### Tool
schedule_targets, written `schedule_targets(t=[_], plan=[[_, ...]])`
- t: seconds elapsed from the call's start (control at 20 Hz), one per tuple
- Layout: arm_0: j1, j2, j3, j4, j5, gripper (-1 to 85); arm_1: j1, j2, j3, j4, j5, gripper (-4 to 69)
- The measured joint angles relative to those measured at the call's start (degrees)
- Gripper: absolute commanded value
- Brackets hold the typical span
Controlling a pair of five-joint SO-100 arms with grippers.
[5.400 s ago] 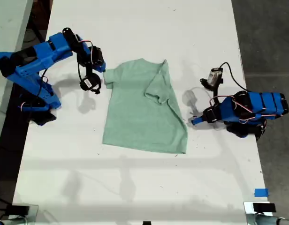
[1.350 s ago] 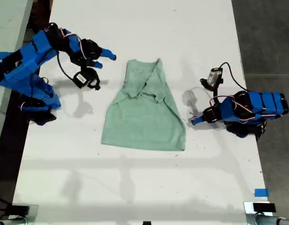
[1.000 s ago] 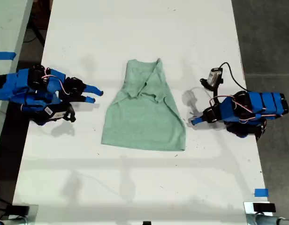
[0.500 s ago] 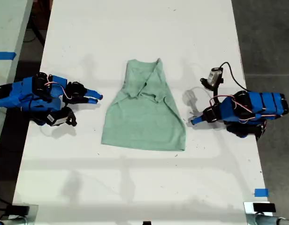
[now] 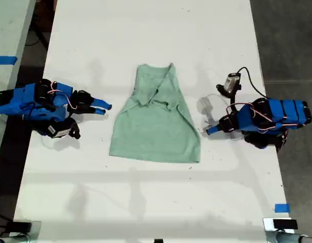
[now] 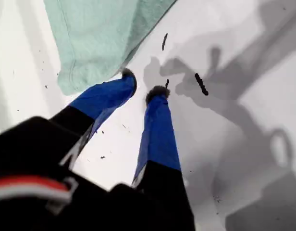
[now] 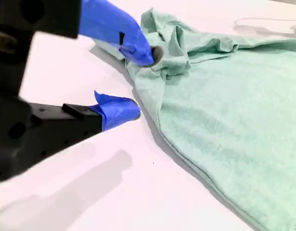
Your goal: Fold t shirt
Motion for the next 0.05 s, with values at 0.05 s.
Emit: schedule_targets(t=[0.05], plan=[[0.0,0.0,0.0,0.0,0.0,9.5,0.0,0.0,0.0,0.0,0.0,7.9]])
